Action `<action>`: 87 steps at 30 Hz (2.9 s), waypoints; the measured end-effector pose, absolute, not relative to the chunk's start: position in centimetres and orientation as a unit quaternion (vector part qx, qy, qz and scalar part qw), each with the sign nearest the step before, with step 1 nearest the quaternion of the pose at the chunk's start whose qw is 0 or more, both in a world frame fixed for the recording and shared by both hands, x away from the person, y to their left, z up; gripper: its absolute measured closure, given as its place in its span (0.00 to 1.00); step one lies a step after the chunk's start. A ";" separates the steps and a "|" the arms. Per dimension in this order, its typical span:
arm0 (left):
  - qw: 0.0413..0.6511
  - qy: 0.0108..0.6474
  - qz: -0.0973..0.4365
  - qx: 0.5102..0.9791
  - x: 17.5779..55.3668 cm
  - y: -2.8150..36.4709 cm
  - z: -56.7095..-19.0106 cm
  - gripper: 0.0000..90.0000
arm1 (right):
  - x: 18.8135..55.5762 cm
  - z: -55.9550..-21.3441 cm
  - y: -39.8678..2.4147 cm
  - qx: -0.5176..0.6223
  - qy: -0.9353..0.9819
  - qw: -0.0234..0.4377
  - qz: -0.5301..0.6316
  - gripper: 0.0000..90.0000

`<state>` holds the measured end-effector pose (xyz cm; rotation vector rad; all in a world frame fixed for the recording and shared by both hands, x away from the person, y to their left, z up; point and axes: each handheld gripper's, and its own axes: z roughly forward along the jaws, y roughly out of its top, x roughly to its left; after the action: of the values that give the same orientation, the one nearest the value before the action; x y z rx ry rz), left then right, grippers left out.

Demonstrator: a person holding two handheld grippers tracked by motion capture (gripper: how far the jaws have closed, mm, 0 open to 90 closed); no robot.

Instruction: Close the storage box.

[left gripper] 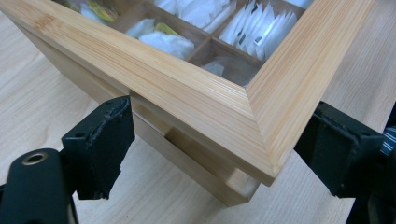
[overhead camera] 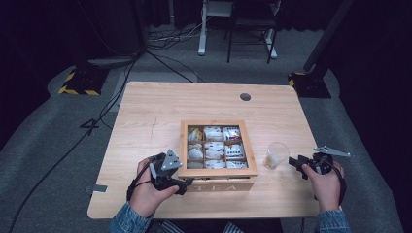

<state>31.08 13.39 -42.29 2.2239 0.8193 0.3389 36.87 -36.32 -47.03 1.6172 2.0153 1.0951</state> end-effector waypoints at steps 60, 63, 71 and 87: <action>0.380 0.336 0.149 0.849 30.6 17.0 -40.4 0.20 | 38.0 -47.9 -35.5 0.562 0.720 0.156 0.377 0.50; 0.386 0.353 0.162 0.837 31.0 18.6 -40.4 0.20 | 38.2 -48.0 -35.2 0.558 0.722 0.158 0.377 0.49; 0.396 0.401 0.188 0.805 32.3 22.2 -40.9 0.19 | 38.7 -48.4 -35.1 0.536 0.735 0.171 0.378 0.43; 0.364 0.432 0.201 0.800 35.7 25.0 -45.1 0.18 | 38.7 -50.2 -35.9 0.517 0.746 0.203 0.367 0.37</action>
<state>35.65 24.97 -45.06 2.0574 1.1125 0.5175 38.73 -35.90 -50.15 1.4438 2.0818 1.0234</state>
